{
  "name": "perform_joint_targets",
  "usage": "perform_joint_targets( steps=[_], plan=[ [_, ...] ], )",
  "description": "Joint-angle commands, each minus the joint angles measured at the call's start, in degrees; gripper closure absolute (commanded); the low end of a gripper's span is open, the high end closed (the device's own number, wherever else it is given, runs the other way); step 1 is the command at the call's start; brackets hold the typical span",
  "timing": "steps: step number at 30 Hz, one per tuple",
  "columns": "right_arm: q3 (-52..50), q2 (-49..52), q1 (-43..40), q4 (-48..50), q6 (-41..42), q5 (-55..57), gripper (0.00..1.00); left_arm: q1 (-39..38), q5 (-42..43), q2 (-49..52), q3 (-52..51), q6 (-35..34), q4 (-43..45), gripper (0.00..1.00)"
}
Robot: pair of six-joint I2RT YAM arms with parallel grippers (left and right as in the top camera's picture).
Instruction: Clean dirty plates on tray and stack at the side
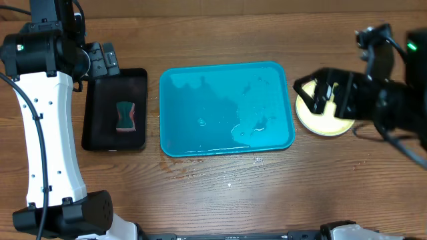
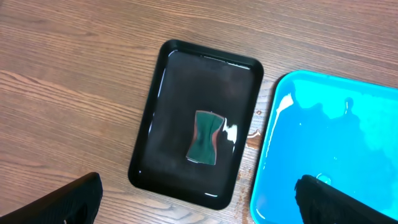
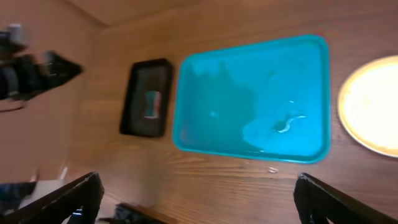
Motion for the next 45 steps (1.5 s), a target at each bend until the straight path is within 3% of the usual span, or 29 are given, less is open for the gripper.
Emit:
perform_joint_targets(
  steps=[1, 7, 12, 16, 20, 26, 32, 41, 45],
  plan=[
    [0.7, -0.7, -0.1, 0.1, -1.3, -0.7, 0.0, -0.2, 0.5, 0.3, 0.7, -0.8, -0.1, 0.0],
    [0.7, -1.4, -0.1, -0.3, -2.0, 9.9, 0.0, -0.2, 0.5, 0.3, 0.7, -0.8, -0.1, 0.0],
    [-1.6, -2.4, -0.1, 3.8, -14.3, 10.4, 0.0, -0.2, 0.5, 0.3, 0.7, -0.8, -0.1, 0.0],
    [-8.3, -7.4, -0.1, 11.0, -15.5, 10.4, 0.0, -0.2, 0.5, 0.3, 0.7, -0.8, -0.1, 0.0],
    [-22.7, -16.2, -0.1, 22.3, -15.9, 10.4, 0.0, -0.2, 0.5, 0.3, 0.7, -0.8, -0.1, 0.0],
    [-54.1, -33.5, -0.1, 46.0, -16.5, 9.9, 0.0, -0.2, 0.5, 0.3, 0.7, -0.8, -0.1, 0.0],
    [-79.7, -47.9, -0.1, 63.0, -16.5, 8.9, 0.0, -0.2, 0.5, 0.3, 0.7, -0.8, -0.1, 0.0],
    [-104.6, -61.9, -0.1, 82.8, -16.5, 5.3, 0.0, -0.2, 0.5, 0.3, 0.7, -0.8, -0.1, 0.0],
    [-109.9, -65.8, 0.0, 85.9, -16.5, 4.8, 0.0, -0.2, 0.5, 0.3, 0.7, -0.8, -0.1, 0.0]
  ],
)
